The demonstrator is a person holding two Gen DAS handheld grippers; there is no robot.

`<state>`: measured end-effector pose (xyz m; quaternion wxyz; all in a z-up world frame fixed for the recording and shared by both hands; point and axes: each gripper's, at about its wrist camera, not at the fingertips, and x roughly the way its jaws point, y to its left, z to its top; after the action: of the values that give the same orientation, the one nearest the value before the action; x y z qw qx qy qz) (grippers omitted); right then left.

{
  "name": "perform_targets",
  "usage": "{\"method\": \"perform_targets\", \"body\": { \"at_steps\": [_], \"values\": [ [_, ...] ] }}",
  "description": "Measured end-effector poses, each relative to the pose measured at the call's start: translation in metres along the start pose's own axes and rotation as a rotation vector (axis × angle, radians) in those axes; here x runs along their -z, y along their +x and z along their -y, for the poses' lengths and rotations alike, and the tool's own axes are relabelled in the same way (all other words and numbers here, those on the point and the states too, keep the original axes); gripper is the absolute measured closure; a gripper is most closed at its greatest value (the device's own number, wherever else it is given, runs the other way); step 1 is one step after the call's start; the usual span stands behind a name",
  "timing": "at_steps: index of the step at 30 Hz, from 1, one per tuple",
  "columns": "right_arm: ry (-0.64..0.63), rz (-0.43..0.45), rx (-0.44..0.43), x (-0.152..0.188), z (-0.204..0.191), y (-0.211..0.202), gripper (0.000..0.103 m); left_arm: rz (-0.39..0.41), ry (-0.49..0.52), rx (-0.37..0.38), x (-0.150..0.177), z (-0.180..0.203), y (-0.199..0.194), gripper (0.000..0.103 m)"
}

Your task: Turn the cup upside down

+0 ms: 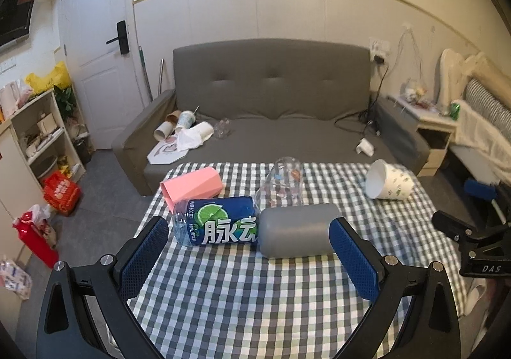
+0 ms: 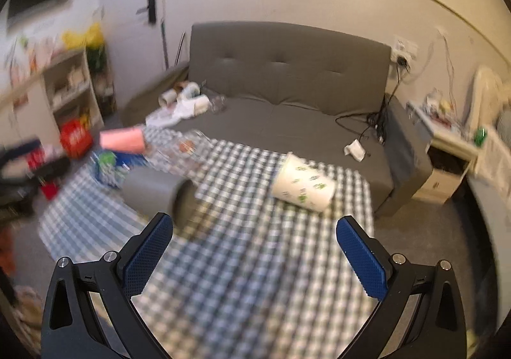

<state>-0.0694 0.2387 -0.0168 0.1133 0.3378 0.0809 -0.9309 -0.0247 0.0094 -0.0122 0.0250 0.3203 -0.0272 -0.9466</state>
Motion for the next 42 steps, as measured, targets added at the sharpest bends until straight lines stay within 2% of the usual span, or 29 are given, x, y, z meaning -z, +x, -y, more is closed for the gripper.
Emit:
{"method": "perform_targets", "body": {
  "at_steps": [6,12,21,24,29,35,42],
  "values": [
    [-0.173,-0.083,0.014,-0.018,0.030,0.043,0.000,-0.027,-0.025,-0.028,-0.011,0.010,0.026,0.000],
    [-0.355,-0.178,0.019,-0.027,0.041,0.094,0.000,-0.040,-0.046,-0.042,-0.021,0.015,0.060,0.000],
    [-0.484,-0.280,0.027,-0.027,0.044,0.162,0.001,-0.083,-0.040,-0.022,-0.022,0.022,0.097,0.000],
    [-0.513,-0.307,0.038,-0.028,0.044,0.182,0.006,-0.080,-0.024,-0.019,-0.022,0.022,0.102,0.000],
    [-0.506,-0.320,0.030,-0.027,0.042,0.199,0.014,-0.080,-0.005,-0.016,-0.024,0.024,0.111,0.000],
    [-0.464,-0.345,0.009,-0.032,0.035,0.200,0.033,-0.085,0.001,-0.018,-0.026,0.024,0.114,0.000],
    [-0.299,-0.373,-0.003,-0.040,0.030,0.159,0.035,-0.077,-0.011,-0.032,-0.027,0.018,0.098,0.000]
  ]
}}
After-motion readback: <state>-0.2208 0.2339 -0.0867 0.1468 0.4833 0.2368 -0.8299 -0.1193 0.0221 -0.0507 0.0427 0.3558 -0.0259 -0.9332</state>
